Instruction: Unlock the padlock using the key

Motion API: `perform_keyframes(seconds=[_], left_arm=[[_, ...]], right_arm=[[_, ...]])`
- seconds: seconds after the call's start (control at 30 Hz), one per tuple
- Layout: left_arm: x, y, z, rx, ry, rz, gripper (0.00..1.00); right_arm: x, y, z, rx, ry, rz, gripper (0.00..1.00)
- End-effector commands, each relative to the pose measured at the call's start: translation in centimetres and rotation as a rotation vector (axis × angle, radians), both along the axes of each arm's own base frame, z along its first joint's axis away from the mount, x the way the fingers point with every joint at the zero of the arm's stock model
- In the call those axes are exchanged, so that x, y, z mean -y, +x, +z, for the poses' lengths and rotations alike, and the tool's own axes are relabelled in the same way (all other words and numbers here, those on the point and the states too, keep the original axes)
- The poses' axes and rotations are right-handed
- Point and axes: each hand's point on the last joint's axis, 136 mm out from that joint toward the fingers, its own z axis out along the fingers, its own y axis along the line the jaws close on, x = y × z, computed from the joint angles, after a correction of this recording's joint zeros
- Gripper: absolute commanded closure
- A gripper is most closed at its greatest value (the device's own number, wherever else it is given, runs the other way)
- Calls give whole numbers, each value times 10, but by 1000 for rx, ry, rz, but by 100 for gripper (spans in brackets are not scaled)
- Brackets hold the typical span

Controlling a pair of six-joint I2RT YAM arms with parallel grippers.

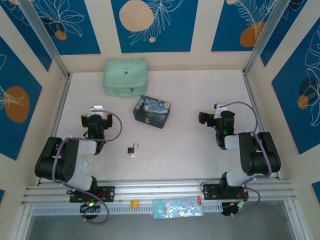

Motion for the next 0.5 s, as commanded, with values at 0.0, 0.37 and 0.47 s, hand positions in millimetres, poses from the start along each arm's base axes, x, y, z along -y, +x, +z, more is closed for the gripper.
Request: perform_keyframes(seconds=[0.0, 0.37, 0.47], left_arm=[[14, 0, 13, 157, -83, -117, 1], [29, 15, 0, 36, -73, -205, 1], [29, 15, -1, 30, -73, -205, 1]], right_arm=[[2, 7, 14, 53, -24, -9, 1], [2, 7, 14, 50, -23, -8, 1], [2, 7, 14, 53, -24, -8, 1]])
